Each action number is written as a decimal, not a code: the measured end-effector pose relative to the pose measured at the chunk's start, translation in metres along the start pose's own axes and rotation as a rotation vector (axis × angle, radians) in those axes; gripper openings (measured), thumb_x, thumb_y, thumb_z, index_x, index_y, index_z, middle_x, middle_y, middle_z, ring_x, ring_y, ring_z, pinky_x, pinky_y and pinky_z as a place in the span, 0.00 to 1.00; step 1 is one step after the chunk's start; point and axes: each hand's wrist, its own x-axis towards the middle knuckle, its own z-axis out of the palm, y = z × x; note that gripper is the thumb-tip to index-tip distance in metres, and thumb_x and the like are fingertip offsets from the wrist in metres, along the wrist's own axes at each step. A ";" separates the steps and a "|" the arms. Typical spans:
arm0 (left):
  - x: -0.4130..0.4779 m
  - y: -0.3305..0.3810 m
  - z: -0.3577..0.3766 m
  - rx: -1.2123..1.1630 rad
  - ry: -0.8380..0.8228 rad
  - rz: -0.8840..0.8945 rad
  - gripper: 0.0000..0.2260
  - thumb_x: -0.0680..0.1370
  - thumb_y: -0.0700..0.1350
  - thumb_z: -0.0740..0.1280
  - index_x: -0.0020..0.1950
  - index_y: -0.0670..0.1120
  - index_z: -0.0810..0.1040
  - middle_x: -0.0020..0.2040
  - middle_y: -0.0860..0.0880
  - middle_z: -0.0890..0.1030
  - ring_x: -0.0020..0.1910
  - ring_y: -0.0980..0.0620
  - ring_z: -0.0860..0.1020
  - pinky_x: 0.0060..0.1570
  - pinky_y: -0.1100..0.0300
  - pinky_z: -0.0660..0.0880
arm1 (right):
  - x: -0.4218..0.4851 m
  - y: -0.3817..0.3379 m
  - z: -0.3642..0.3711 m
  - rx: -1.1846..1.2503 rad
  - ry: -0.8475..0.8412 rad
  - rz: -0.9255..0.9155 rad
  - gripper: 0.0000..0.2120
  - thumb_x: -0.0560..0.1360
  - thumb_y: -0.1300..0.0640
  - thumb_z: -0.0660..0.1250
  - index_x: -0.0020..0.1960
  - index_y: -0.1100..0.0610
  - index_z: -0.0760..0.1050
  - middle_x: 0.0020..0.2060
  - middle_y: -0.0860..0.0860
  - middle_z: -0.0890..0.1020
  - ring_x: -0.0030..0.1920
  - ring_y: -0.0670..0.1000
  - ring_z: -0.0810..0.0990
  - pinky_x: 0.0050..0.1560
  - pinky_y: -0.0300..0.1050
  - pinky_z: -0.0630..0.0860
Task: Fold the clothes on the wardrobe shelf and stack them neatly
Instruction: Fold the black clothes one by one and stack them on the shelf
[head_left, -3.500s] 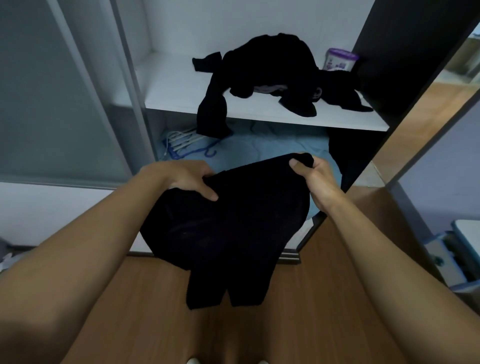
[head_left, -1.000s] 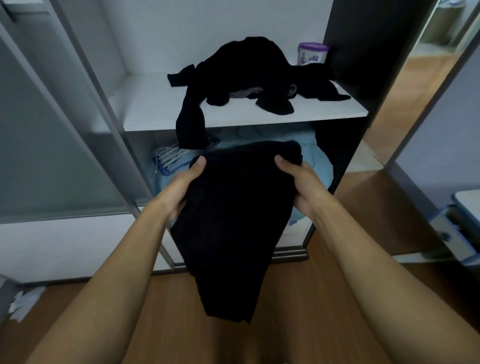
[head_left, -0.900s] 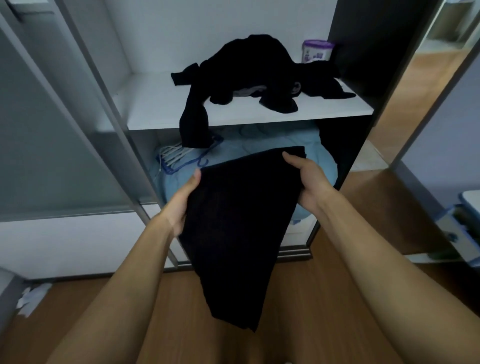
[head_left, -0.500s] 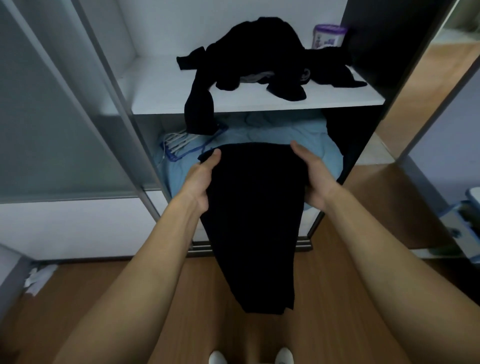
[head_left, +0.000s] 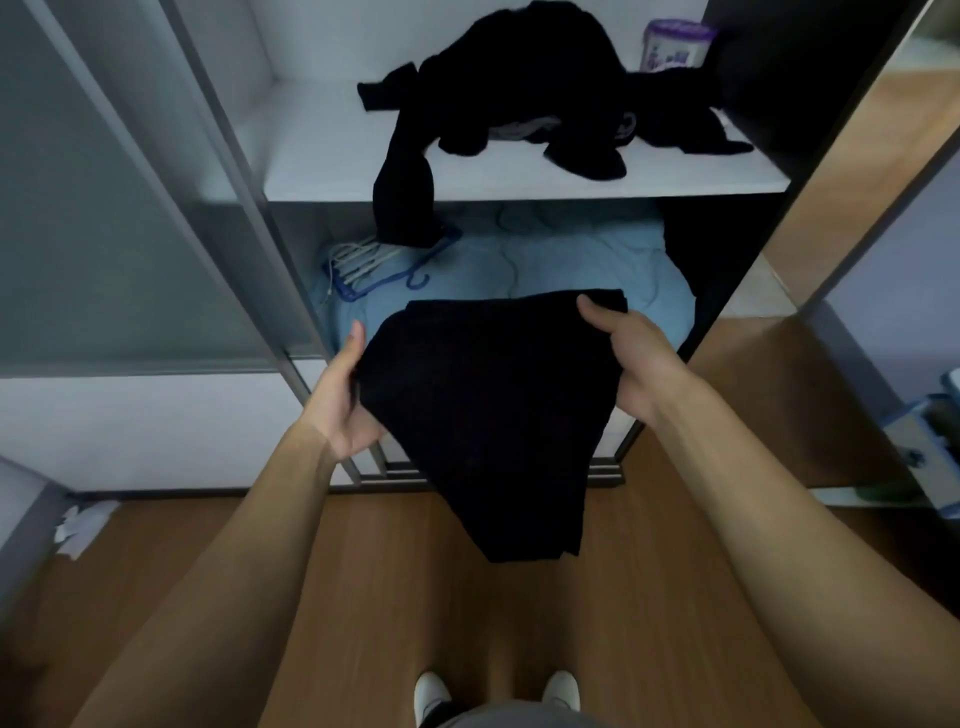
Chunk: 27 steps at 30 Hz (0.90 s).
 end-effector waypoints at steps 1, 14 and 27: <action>-0.004 -0.012 0.000 -0.061 -0.052 -0.012 0.33 0.73 0.65 0.68 0.72 0.46 0.75 0.71 0.42 0.76 0.71 0.43 0.73 0.68 0.47 0.69 | 0.000 0.000 -0.002 0.020 0.005 0.080 0.14 0.78 0.50 0.69 0.56 0.60 0.82 0.49 0.56 0.87 0.47 0.55 0.87 0.44 0.48 0.84; 0.011 -0.032 0.033 -0.044 0.190 0.010 0.20 0.78 0.56 0.69 0.63 0.43 0.80 0.59 0.44 0.84 0.56 0.47 0.84 0.51 0.55 0.81 | 0.006 0.052 -0.030 -0.191 -0.087 0.076 0.14 0.76 0.55 0.72 0.60 0.59 0.82 0.55 0.55 0.86 0.55 0.53 0.85 0.49 0.41 0.82; 0.014 -0.026 0.037 0.287 0.290 0.098 0.15 0.72 0.51 0.78 0.52 0.44 0.85 0.51 0.44 0.87 0.51 0.46 0.85 0.45 0.57 0.82 | 0.006 0.052 -0.022 -0.041 -0.065 0.152 0.20 0.77 0.47 0.70 0.63 0.58 0.80 0.52 0.52 0.86 0.51 0.52 0.86 0.49 0.44 0.82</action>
